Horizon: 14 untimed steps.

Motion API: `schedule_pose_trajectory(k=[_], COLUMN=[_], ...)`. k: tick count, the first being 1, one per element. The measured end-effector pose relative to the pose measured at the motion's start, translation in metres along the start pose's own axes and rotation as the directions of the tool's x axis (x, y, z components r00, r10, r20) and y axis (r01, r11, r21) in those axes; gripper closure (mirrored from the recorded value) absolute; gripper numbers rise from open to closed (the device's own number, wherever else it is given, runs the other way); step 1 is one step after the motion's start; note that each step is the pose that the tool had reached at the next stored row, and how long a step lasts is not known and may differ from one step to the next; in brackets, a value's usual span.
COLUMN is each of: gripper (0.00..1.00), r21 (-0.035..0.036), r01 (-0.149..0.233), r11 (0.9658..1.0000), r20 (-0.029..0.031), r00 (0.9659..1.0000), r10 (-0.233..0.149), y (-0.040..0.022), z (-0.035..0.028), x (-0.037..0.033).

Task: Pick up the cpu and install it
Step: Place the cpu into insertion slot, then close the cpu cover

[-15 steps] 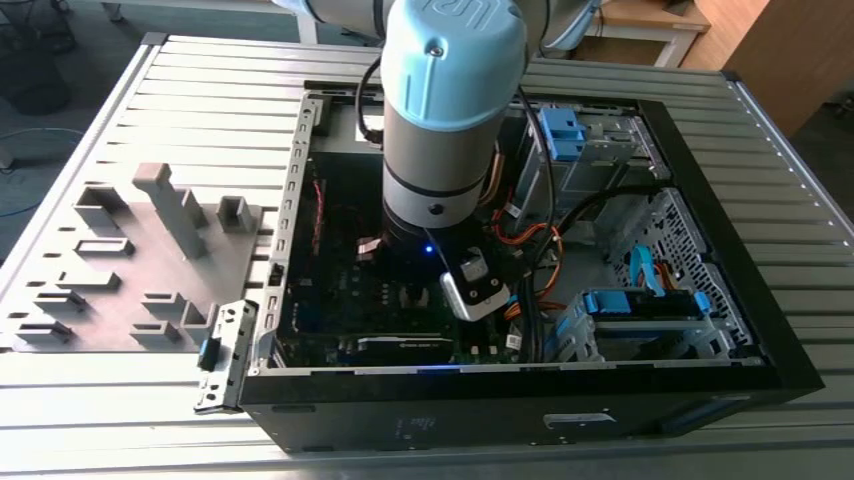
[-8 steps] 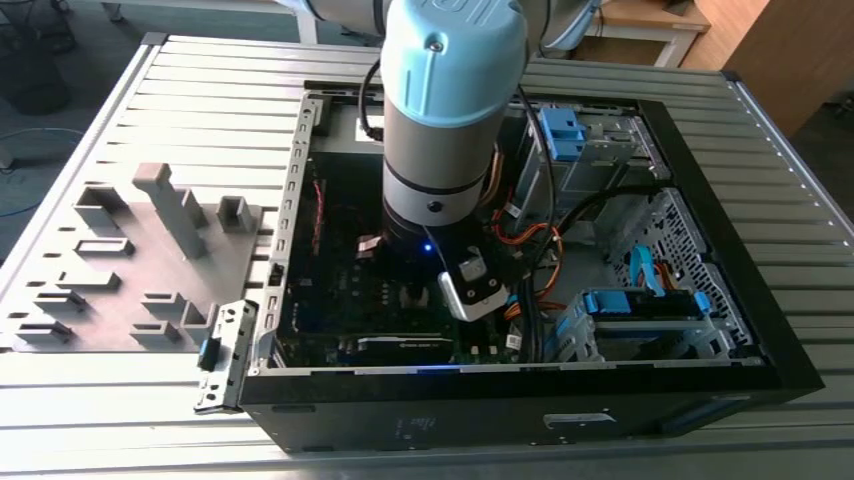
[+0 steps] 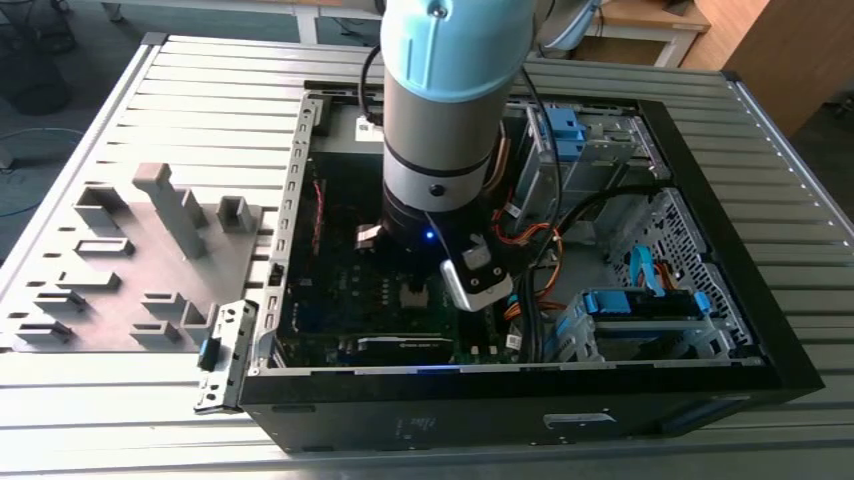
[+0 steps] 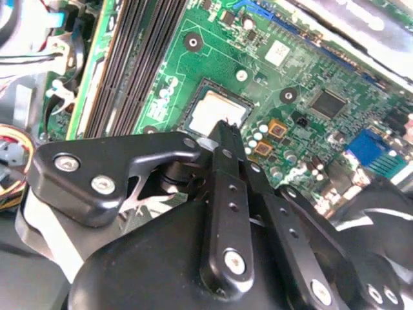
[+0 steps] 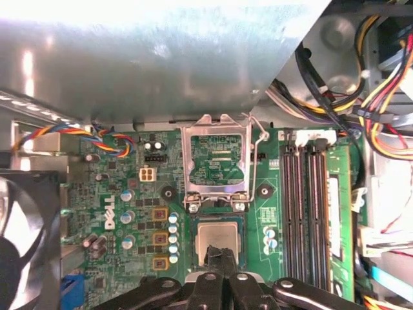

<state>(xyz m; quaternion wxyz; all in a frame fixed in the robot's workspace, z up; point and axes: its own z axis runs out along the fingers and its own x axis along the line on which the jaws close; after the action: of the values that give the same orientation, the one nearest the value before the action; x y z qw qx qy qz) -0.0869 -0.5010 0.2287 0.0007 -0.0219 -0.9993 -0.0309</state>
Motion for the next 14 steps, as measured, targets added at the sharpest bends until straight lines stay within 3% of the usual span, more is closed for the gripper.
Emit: schedule_pose_trajectory(k=[3, 14], gripper=[0.89, 0.89], r21=[0.0004, 0.0018], r01=[0.0, 0.0], r11=[1.0, 1.0], r20=[0.0, 0.0001], r00=[1.0, 1.0], r10=[0.0, 0.0], y=[0.0002, 0.0003], z=[-0.0032, -0.0033], x=[0.0, 0.0])
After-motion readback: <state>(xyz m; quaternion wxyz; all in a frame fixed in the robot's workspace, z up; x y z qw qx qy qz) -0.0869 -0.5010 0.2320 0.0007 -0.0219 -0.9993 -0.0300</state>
